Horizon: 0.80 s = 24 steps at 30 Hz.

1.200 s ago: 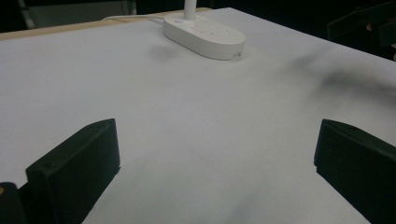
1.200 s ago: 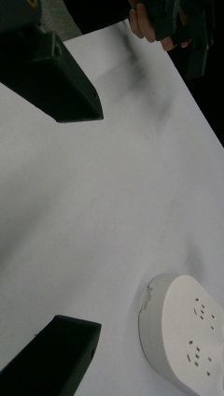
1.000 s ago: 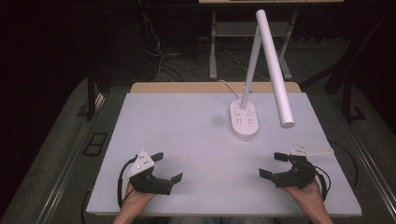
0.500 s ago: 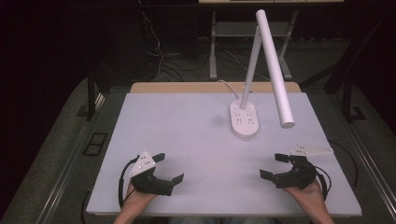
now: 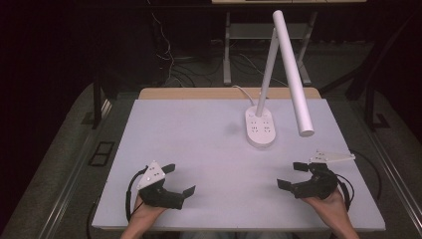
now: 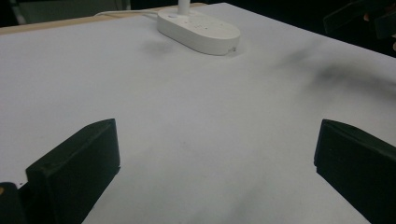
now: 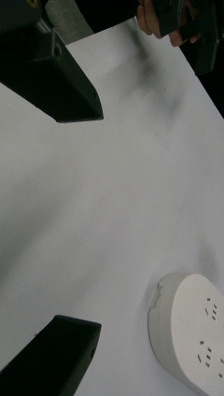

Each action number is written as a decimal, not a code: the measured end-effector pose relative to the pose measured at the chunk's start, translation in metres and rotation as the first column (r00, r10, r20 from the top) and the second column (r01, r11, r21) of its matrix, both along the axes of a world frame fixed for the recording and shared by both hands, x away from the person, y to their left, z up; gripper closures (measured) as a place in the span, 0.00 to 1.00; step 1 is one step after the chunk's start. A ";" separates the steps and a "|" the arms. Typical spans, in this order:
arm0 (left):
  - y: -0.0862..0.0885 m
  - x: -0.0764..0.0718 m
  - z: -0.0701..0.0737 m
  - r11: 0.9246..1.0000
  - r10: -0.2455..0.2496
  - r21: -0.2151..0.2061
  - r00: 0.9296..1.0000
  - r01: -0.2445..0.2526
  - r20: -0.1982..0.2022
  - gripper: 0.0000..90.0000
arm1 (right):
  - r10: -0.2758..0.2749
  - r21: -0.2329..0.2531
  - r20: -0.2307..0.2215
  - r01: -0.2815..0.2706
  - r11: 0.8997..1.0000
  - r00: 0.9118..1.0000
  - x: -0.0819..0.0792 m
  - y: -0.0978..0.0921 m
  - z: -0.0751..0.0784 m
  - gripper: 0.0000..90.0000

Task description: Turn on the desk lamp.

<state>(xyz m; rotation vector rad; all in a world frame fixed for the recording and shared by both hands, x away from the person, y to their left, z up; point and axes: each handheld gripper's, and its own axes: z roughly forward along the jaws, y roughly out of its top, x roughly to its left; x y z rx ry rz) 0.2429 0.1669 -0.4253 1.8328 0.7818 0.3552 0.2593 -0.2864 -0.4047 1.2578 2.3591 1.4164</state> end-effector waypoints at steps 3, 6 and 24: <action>0.000 0.000 0.000 1.000 0.000 0.002 1.000 0.000 0.000 0.00 | 0.000 0.002 -0.009 0.000 1.000 1.000 0.002 0.000 0.001 0.00; 0.000 0.000 0.000 1.000 0.000 0.003 1.000 0.000 0.000 0.00 | 0.003 -0.001 -0.009 -0.003 1.000 1.000 0.005 -0.001 0.005 0.00; 0.000 0.000 -0.001 1.000 0.005 0.009 1.000 -0.005 -0.004 0.00 | 0.005 -0.004 -0.034 -0.005 1.000 0.999 0.028 -0.005 0.022 0.00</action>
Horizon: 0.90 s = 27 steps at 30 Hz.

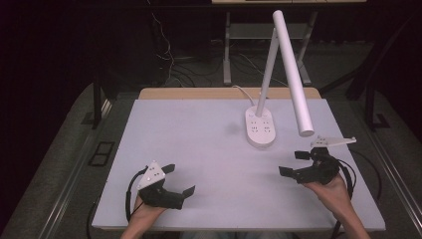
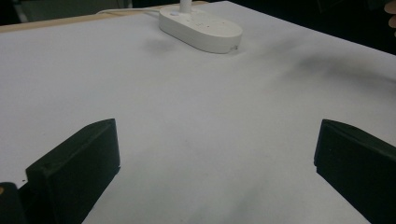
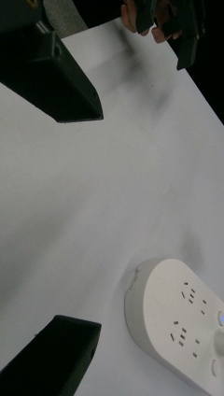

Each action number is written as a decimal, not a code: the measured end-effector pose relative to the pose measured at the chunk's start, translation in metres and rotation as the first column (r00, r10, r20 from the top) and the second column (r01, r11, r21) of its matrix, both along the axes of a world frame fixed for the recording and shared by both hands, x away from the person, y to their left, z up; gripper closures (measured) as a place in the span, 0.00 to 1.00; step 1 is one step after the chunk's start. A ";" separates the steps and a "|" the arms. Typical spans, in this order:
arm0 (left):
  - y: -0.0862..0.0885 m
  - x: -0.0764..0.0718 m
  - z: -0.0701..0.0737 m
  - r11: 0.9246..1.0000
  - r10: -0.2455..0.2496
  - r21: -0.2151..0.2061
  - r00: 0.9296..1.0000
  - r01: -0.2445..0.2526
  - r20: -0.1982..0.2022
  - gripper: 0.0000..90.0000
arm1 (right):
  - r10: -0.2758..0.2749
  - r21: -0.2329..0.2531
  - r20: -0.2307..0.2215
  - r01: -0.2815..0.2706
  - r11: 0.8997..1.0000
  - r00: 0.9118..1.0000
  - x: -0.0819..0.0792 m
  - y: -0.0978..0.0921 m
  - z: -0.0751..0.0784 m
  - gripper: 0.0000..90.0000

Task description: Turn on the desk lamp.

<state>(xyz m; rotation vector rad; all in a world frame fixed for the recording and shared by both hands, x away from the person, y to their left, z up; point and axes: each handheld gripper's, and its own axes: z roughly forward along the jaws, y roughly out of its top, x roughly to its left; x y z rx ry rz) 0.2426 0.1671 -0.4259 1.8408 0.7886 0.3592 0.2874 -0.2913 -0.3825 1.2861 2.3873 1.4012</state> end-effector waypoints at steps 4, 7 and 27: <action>0.000 0.000 0.000 1.000 -0.001 0.001 1.000 0.001 -0.001 0.00 | 0.007 -0.010 -0.001 -0.007 1.000 1.000 0.008 0.003 0.004 0.00; 0.000 0.000 0.000 1.000 0.001 0.000 1.000 -0.001 -0.001 0.00 | 0.017 -0.024 -0.005 -0.017 1.000 1.000 0.014 0.005 0.008 0.00; 0.000 0.000 0.000 1.000 -0.001 -0.001 1.000 0.001 -0.002 0.00 | 0.035 -0.046 -0.009 -0.035 0.998 0.999 0.050 0.010 0.027 0.00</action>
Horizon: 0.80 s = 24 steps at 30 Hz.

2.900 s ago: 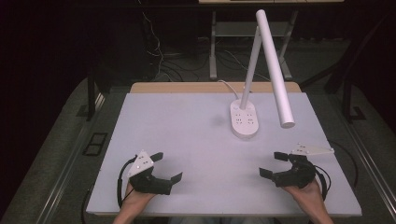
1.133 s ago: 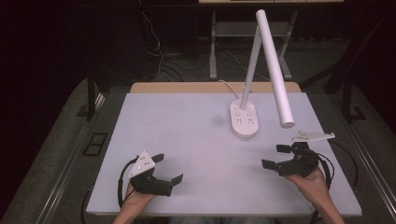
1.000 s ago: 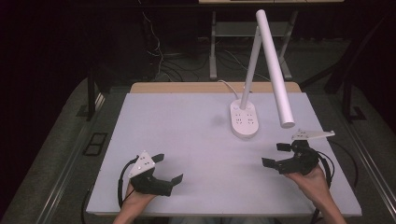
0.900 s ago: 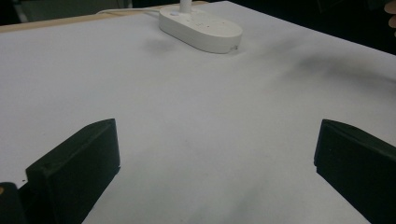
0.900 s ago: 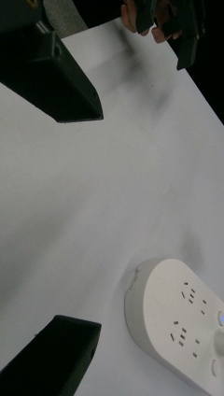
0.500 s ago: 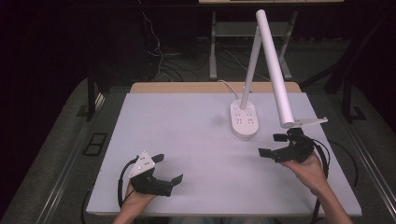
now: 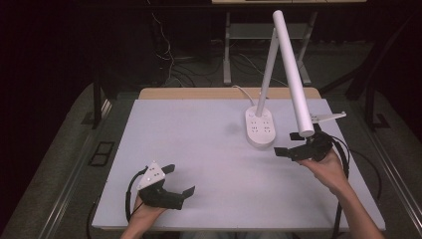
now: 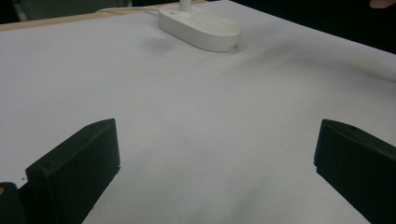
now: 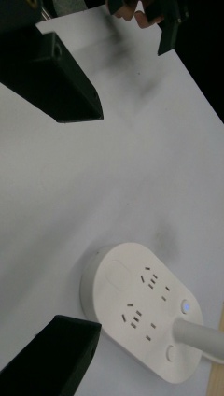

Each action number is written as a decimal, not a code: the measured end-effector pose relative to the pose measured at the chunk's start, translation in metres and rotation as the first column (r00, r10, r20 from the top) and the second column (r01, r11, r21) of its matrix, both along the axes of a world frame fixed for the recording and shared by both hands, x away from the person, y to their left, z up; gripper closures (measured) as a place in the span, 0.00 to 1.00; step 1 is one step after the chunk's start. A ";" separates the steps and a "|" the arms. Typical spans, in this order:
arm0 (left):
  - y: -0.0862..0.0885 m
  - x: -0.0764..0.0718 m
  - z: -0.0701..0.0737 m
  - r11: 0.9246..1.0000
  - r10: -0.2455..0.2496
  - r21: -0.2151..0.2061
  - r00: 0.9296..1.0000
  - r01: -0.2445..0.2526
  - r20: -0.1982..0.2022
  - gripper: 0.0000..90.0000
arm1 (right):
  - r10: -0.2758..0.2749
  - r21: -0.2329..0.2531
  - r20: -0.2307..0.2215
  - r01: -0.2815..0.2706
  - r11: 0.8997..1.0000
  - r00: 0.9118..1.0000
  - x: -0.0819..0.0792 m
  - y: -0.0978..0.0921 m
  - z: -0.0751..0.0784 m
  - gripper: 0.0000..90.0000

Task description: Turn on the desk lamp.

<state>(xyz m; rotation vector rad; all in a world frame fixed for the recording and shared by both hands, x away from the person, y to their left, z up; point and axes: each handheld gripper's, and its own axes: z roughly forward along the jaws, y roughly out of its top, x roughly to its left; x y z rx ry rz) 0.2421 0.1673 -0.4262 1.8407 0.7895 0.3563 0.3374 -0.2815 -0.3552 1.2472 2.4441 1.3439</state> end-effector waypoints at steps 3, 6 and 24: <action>0.001 0.000 0.000 1.000 0.002 -0.002 1.000 -0.002 0.001 0.00 | -0.001 0.006 -0.003 0.001 1.000 1.000 0.007 0.000 0.003 0.00; 0.001 0.000 0.000 1.000 0.003 -0.005 1.000 -0.003 0.000 0.00 | -0.007 0.001 -0.008 0.007 1.000 1.000 0.015 0.001 0.002 0.00; 0.001 0.000 0.000 1.000 0.003 -0.003 1.000 -0.003 -0.002 0.00 | -0.032 0.002 -0.027 0.032 0.999 0.999 0.056 -0.004 -0.008 0.00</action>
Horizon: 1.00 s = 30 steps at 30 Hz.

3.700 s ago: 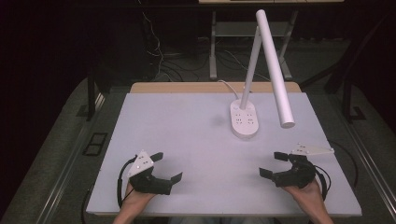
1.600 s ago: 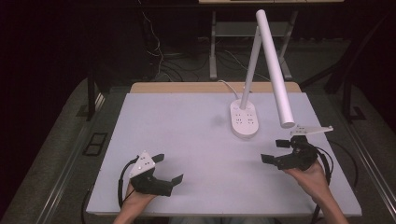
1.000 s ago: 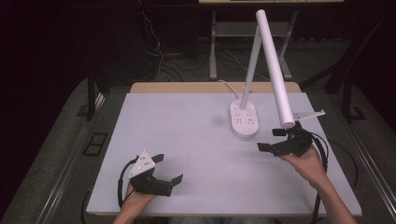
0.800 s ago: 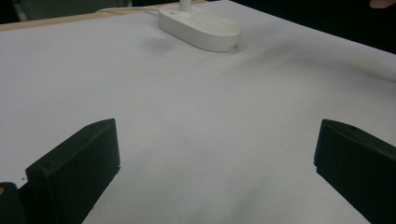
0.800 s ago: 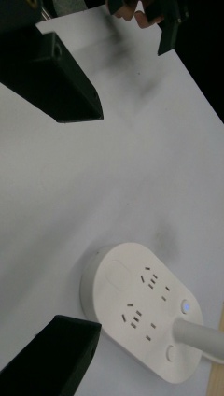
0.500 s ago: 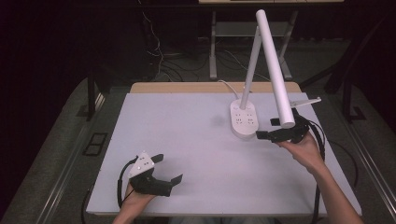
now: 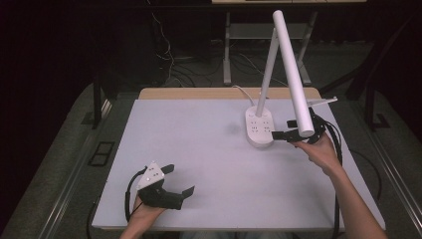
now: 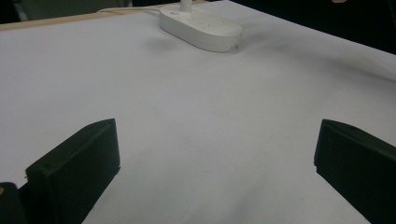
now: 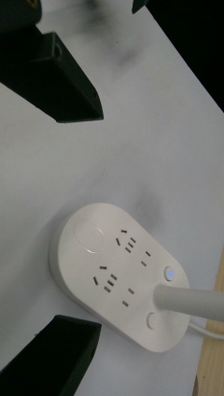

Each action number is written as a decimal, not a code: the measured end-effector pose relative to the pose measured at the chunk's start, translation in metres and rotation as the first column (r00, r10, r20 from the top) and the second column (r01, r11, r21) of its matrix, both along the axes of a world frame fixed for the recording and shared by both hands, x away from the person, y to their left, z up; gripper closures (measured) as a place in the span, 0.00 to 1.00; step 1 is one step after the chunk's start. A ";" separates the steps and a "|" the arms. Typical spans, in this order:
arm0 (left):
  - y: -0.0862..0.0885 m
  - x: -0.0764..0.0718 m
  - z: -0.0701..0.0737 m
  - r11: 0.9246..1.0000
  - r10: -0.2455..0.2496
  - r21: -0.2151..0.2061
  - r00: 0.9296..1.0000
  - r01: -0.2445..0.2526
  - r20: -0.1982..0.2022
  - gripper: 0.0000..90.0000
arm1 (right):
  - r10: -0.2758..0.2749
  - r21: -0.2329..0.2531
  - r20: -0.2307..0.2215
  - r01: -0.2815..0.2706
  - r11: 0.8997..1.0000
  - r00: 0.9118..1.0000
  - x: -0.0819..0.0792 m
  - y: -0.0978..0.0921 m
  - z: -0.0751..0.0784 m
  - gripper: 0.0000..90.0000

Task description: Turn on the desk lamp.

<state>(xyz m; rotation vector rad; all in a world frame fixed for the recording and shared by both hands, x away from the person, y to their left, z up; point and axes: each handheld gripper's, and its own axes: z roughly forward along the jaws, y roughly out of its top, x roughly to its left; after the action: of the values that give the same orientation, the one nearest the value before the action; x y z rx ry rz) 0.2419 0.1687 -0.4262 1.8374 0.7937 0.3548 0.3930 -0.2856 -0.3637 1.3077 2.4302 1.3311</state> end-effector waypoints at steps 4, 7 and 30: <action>0.000 0.000 0.000 1.000 -0.001 0.000 1.000 0.001 0.000 0.00 | -0.001 -0.004 -0.005 0.001 1.000 1.000 0.007 0.002 -0.002 0.00; 0.000 0.000 0.000 1.000 -0.002 0.000 1.000 0.002 0.000 0.00 | 0.000 -0.012 -0.003 0.000 1.000 1.000 0.012 0.003 -0.002 0.00; 0.000 -0.001 0.000 1.000 -0.012 0.003 1.000 0.012 0.000 0.00 | -0.058 -0.011 -0.047 0.058 0.998 0.997 0.055 -0.002 -0.018 0.00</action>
<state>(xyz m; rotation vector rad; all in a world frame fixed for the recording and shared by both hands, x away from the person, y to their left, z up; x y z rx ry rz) 0.2407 0.1685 -0.4259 1.8447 0.7824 0.3487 0.4480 -0.2880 -0.3814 1.4117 2.4059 1.2879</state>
